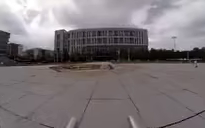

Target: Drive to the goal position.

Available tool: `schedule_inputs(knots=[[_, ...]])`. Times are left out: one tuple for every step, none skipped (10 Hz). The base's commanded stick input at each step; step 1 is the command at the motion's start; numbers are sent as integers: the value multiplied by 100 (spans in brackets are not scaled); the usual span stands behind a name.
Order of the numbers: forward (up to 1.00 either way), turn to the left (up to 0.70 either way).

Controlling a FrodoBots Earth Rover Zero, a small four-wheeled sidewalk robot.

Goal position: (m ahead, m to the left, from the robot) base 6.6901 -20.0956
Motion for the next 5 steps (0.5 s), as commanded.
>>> schedule_inputs(knots=[[70, -34], [70, -34], [70, -34], [70, -34], [70, -34]])
